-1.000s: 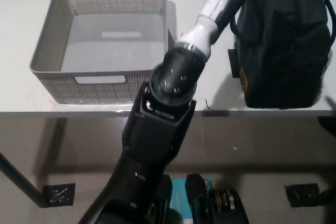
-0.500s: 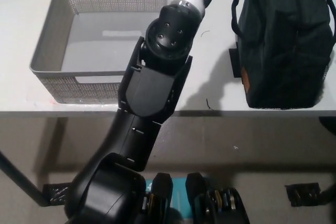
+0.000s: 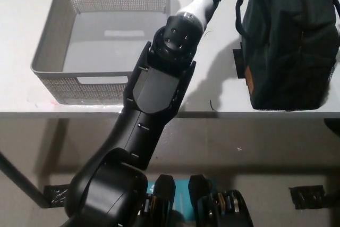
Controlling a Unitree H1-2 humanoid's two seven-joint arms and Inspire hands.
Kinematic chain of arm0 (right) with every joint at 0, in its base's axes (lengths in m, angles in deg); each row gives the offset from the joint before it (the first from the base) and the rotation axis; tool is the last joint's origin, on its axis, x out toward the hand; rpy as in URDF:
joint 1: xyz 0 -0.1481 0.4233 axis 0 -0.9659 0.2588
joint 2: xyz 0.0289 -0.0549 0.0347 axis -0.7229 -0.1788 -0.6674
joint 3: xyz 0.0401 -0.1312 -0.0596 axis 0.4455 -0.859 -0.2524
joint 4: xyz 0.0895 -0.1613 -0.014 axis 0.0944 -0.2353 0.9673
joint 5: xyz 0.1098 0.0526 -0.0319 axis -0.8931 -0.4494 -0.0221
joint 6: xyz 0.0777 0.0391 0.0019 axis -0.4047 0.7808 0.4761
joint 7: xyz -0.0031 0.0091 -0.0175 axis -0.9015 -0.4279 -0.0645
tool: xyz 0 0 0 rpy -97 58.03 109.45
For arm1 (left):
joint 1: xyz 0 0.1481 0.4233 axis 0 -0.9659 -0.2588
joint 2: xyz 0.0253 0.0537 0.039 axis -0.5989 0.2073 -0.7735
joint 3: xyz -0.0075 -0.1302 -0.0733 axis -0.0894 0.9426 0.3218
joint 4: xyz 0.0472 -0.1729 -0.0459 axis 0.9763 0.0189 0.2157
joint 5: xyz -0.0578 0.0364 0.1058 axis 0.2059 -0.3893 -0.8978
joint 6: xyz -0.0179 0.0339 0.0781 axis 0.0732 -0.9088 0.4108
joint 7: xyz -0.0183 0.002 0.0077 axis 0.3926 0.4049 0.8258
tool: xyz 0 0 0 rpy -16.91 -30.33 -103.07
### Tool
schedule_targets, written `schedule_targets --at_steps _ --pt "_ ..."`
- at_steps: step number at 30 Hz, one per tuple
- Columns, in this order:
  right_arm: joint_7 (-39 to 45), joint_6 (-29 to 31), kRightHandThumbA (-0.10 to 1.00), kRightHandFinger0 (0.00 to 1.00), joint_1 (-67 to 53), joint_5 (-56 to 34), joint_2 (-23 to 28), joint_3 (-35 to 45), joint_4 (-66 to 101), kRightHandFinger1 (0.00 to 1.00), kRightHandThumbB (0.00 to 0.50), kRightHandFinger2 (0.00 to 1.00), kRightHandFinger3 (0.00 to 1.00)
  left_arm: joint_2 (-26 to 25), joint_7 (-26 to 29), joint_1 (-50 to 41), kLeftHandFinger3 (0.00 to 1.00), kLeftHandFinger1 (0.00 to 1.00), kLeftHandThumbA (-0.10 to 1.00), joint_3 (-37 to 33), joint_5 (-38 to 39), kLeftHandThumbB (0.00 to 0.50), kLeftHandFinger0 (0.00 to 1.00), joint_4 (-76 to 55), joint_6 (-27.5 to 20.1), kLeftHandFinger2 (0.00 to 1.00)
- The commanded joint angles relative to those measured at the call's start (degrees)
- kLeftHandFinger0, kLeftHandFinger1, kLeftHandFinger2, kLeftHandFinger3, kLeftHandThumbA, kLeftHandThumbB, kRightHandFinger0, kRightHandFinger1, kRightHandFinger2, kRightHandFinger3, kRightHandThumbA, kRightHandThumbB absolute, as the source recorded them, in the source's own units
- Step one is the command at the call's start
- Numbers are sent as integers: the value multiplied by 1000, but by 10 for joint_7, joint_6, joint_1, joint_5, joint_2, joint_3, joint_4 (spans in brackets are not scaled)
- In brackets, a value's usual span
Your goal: Use both hands to pick up a lunch bag on the right hand side and place it into a container on the left hand side
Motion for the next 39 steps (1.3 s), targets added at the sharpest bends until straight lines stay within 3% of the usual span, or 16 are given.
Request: schedule_targets --at_steps 1,2,8,10,13,17,20,22,27,28,30,33,35,36,39 --pt "29 60 1000 1000 45 -3 0 4 -41 1000 151 1000 1000 5 20 28 1000 1000 1000 6 12 344 1000 14 -10 1000" --pt "32 67 1000 1000 44 -1 -1 2 -50 1000 157 1000 1000 8 23 33 1000 1000 1000 13 20 365 1000 29 -6 1000" --pt "47 87 1000 1000 40 -4 -7 5 -90 1000 139 1000 1000 15 25 33 1000 1000 1000 20 33 327 1000 93 -44 1000" --pt "51 84 1000 1000 38 -12 -12 11 -101 1000 162 1000 1000 18 25 27 1000 1000 1000 17 32 329 1000 105 -50 1000" --pt "58 85 1000 1000 32 -13 -22 14 -117 1000 127 1000 1000 22 21 15 1000 1000 1000 13 34 346 1000 127 -59 1000" --pt "70 90 1000 1000 25 -19 -38 20 -140 1000 133 1000 1000 25 21 -1 1000 1000 1000 2 27 332 1000 149 -69 1000" --pt "66 98 1000 1000 16 -20 -61 26 -160 1000 182 1000 1000 31 23 -13 1000 1000 1000 -7 23 297 1000 188 -98 1000" --pt "65 105 1000 1000 12 -21 -76 29 -172 1000 204 1000 1000 33 23 -18 1000 1000 1000 -10 23 318 1000 213 -117 1000" --pt "80 104 1000 1000 -2 -40 -113 46 -183 1000 188 1000 1000 38 27 -22 1000 1000 1000 -17 19 307 1000 269 -159 1000" --pt "82 103 1000 1000 -7 -47 -125 53 -183 1000 183 1000 1000 39 30 -23 1000 1000 1000 -23 13 357 1000 281 -156 1000" --pt "81 114 1000 1000 -13 -48 -140 54 -183 1000 182 1000 1000 42 34 -25 1000 1000 1000 -25 14 368 1000 297 -161 1000" --pt "84 128 1000 1000 -28 -54 -168 58 -177 1000 148 1000 1000 45 41 -33 1000 1000 1000 -41 2 333 1000 318 -175 1000" --pt "78 134 1000 1000 -36 -55 -187 58 -170 1000 161 1000 1000 48 47 -35 1000 1000 1000 -44 5 341 1000 326 -173 1000" --pt "71 133 1000 1000 -41 -60 -198 61 -163 1000 174 1000 1000 51 50 -36 1000 1000 1000 -45 8 319 1000 329 -173 1000" --pt "50 134 1000 1000 -55 -50 -221 48 -128 1000 155 1000 1000 51 41 -28 1000 1000 1000 -53 7 325 1000 335 -176 1000"
